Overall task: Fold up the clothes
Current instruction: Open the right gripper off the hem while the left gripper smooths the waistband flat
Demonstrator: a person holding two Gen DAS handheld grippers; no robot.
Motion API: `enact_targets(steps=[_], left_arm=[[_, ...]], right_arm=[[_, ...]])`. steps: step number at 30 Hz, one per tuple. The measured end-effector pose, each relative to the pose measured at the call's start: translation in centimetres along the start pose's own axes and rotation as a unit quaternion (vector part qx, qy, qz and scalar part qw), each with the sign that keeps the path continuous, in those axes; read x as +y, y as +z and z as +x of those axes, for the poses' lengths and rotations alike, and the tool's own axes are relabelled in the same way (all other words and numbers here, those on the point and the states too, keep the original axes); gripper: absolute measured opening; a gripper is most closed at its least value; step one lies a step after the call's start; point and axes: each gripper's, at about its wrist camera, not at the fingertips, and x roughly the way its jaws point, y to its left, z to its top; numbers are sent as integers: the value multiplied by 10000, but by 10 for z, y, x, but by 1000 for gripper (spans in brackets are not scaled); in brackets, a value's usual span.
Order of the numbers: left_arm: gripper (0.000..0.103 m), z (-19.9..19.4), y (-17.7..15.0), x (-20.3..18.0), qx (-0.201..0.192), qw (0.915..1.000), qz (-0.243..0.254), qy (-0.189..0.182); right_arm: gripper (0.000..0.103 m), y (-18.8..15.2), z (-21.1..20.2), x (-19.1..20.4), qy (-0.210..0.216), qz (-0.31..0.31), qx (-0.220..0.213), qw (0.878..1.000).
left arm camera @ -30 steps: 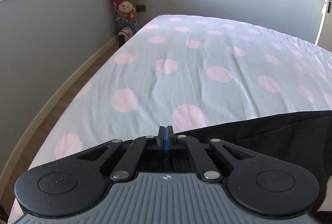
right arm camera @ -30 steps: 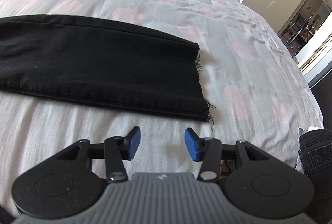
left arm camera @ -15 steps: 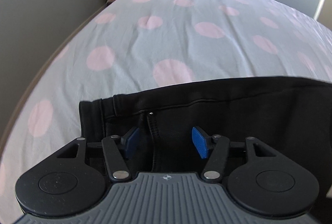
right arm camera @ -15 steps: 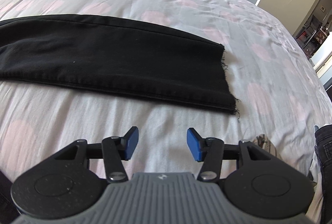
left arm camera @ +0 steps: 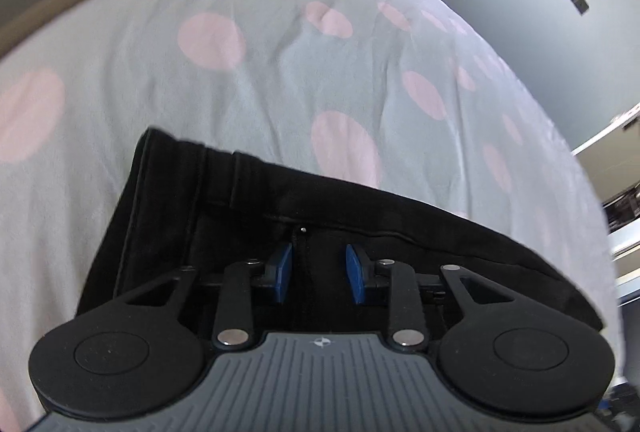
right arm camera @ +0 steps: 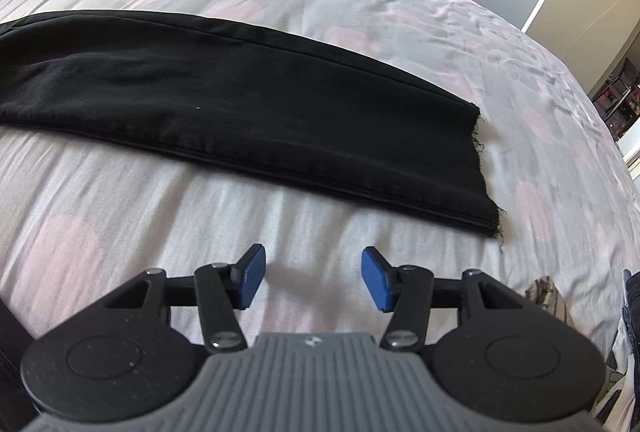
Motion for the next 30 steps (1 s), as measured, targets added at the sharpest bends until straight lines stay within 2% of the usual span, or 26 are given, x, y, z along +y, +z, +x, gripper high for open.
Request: enact_targets(steps=[4,13,17,18,20,22,25,26,28,30], left_arm=[[29,2,2,15,169,9994,-238,-186],[28,14,7,30,-93,9949,-836,-559],[27,9,1,30,-347,9945,-747,-641],[26,9,0,26,-406,9952,-699,-559],[15,7,-1,18,-585,9957,-637,-319],[13,5,0,6,-708,9960,-544,-33],[12,-12,-2,-22,-1160,9927,-15,340],[11,-22,-2,-32,-1379,9894,161,420],[0,-41,1,-47,-1946,9772,475,705],[0,-53,14,-50,-2315,9655,435,1111]], right_arm=[[57,-2,-4,8,47,-89,-27,9999],[58,-6,-10,18,163,-133,-12,9998],[58,-6,-7,19,182,-30,-15,9998],[58,-6,-7,20,185,-1,-19,9998],[58,-5,-6,20,164,6,-34,9999],[58,-4,-5,21,141,-6,-48,9999],[58,-3,-8,21,111,-48,-86,9999],[58,-3,-9,20,92,-68,-106,9999],[58,-2,-10,17,19,-100,-123,9999],[58,0,-9,12,-92,-83,-143,9998]])
